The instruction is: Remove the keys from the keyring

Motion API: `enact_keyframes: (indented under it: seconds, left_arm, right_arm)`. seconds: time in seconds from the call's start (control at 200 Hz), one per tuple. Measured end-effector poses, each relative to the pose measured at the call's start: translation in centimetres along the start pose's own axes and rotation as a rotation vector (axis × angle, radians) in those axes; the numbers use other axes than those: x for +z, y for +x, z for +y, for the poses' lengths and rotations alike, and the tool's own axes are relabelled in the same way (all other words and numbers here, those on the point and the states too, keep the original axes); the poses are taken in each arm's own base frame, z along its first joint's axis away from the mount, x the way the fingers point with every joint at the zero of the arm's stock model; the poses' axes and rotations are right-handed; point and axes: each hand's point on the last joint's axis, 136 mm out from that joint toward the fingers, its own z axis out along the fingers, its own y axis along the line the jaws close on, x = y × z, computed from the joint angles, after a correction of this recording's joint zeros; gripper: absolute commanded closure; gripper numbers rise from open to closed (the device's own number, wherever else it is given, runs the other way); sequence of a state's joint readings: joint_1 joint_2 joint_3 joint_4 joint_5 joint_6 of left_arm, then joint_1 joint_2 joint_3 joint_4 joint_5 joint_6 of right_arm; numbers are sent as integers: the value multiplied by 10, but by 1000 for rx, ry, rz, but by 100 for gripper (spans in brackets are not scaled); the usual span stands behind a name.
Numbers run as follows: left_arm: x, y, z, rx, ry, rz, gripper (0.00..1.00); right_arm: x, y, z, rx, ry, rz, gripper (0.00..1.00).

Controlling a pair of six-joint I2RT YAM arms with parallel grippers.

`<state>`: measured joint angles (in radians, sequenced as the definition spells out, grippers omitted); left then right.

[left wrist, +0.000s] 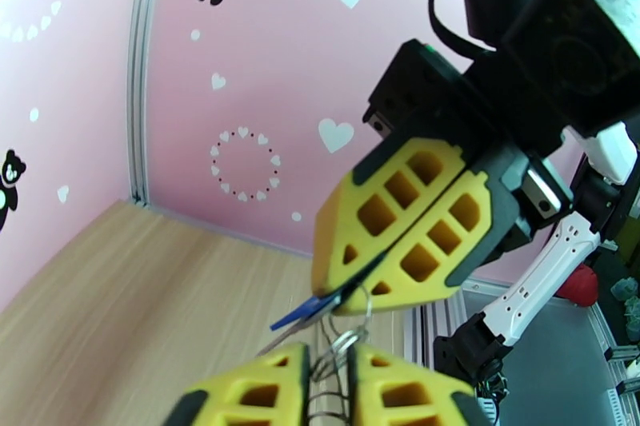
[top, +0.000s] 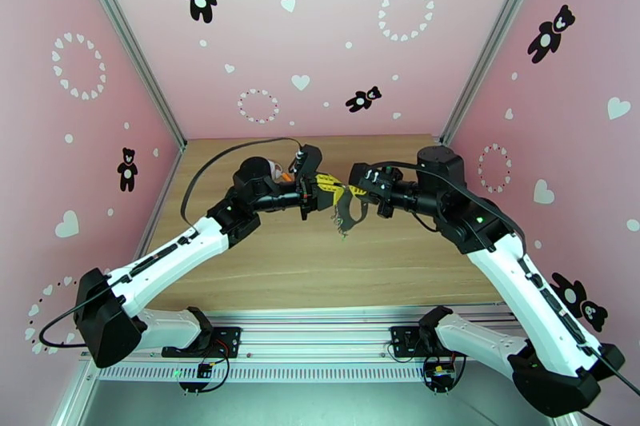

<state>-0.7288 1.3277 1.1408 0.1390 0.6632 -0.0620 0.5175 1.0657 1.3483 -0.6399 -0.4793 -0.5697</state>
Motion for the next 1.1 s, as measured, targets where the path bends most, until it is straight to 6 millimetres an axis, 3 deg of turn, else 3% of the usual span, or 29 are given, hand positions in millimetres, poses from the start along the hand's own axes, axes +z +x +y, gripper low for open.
enact_keyframes:
  seconds: [0.07,0.335,0.546,0.886,1.101]
  left_arm:
    - [-5,1,0,30,-10,14,62]
    - [-21,8,-10,245,-5,76,60]
    - [-18,23,-9,340,29,138,60]
    - [-12,26,-4,409,33,149,62]
    - [-4,32,1,400,51,163,70]
  right_arm:
    - [0,2,4,1,-17,8,100]
    - [8,3,16,38,-124,11,100]
    - [16,3,22,66,-194,5,100]
    - [17,0,30,82,-245,-13,100]
    - [17,-2,29,82,-247,-21,100]
